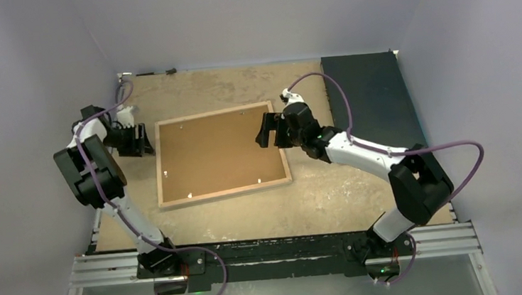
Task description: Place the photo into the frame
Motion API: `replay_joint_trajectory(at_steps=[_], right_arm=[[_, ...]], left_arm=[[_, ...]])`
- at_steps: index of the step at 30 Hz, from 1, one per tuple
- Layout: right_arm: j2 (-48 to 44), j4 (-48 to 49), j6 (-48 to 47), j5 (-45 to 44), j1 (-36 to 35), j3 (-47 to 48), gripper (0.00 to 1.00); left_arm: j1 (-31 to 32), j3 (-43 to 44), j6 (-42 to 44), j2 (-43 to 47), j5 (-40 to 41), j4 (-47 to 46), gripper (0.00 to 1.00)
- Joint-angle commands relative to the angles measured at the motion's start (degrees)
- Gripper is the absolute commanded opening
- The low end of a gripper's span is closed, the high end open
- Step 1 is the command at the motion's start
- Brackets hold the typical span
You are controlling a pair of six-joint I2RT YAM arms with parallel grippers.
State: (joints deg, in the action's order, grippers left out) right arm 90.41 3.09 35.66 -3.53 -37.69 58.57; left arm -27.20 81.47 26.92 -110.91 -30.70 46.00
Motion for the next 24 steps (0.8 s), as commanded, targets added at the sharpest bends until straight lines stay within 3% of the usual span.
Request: replay_joint_trajectory(at_steps=[1, 12, 18, 24], right_arm=[[-4.69, 4.82, 2.36, 3.06, -1.23, -4.73, 0.96], [-9.66, 9.97, 5.72, 10.43, -5.0, -13.52, 0.94], [-3.8, 17.79, 6.28, 14.09, -10.12, -11.42, 0.94], [7.17, 25.16, 5.09, 19.3, -12.51, -3.59, 0.93]], left_arm=[[2.07, 2.89, -4.05, -6.6, -7.04, -0.19, 0.57], [9.96, -1.92, -1.58, -6.92, -6.62, -1.49, 0.14], [16.89, -7.36, -1.29, -4.98, -10.31, -2.34, 0.11], [18.28, -8.63, -0.97, -4.46, -15.7, -0.15, 0.1]])
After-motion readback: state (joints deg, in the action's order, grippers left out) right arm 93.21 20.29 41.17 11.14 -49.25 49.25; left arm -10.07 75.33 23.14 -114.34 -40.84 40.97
